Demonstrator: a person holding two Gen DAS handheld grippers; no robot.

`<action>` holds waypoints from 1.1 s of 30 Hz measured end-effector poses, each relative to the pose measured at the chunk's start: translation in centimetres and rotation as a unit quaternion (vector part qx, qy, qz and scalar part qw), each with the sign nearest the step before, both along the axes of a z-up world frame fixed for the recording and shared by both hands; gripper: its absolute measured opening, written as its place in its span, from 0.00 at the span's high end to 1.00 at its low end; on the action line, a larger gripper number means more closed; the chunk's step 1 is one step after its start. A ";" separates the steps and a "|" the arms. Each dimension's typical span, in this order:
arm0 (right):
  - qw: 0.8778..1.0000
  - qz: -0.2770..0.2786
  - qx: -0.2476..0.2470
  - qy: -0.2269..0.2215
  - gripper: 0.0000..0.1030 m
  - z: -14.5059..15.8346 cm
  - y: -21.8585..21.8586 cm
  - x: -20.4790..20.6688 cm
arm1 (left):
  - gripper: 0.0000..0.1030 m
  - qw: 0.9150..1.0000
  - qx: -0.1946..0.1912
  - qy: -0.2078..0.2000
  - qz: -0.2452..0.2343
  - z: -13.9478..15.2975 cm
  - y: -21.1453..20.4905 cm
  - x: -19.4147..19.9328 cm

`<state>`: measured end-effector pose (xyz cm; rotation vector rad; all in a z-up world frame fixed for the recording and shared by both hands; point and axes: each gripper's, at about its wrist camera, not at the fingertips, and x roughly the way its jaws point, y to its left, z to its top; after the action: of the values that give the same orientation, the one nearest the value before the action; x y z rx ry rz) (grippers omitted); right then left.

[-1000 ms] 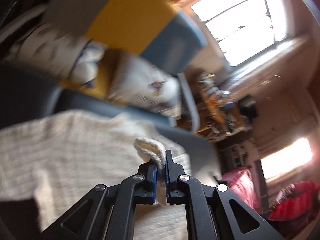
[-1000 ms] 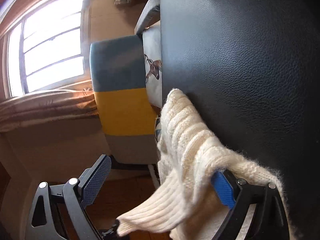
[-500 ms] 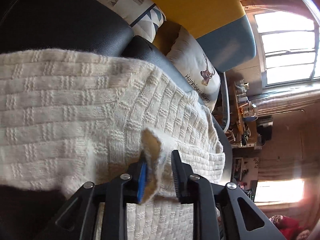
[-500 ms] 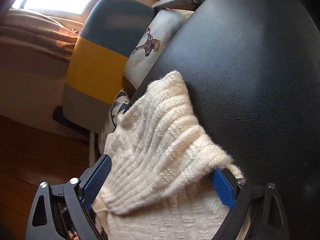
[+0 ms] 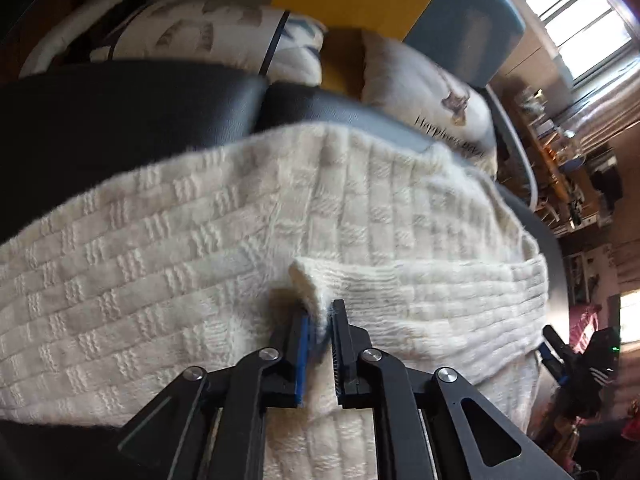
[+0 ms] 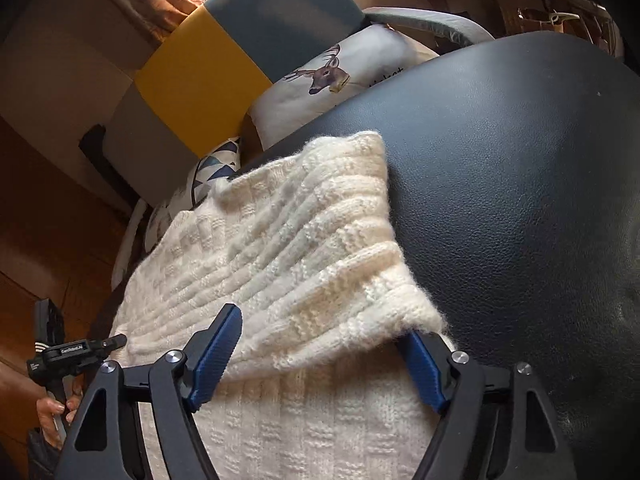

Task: Fold clothes
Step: 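Release the sleeve with the left gripper and press the fold flat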

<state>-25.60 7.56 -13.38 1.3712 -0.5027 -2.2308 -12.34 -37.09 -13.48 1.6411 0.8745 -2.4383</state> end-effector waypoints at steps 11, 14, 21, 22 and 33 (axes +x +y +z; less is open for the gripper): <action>0.963 -0.064 -0.241 -0.101 0.22 0.6 8.1 1.6 | 0.47 0.994 0.033 0.106 -0.010 7.6 0.7 -2.5; 0.930 -0.093 -0.324 -0.150 0.21 -1.0 9.0 1.8 | 0.43 0.990 0.052 0.101 -0.083 7.2 7.2 -7.7; 0.895 -0.137 -0.378 -0.196 0.19 -3.8 7.9 0.8 | 0.43 0.963 0.085 0.067 -0.248 5.5 22.4 -19.7; 0.898 -0.138 -0.367 -0.197 0.19 -4.0 7.6 0.6 | 0.43 0.958 0.076 0.057 -0.270 4.9 23.8 -20.9; 0.916 -0.153 -0.349 -0.121 0.17 -3.6 6.2 -0.7 | 0.44 0.905 0.104 -0.017 -0.413 0.2 29.6 -25.4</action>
<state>-26.29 13.78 -16.99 1.2195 -1.5215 -1.7934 -37.78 -7.50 -13.24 2.5342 0.4866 -2.8506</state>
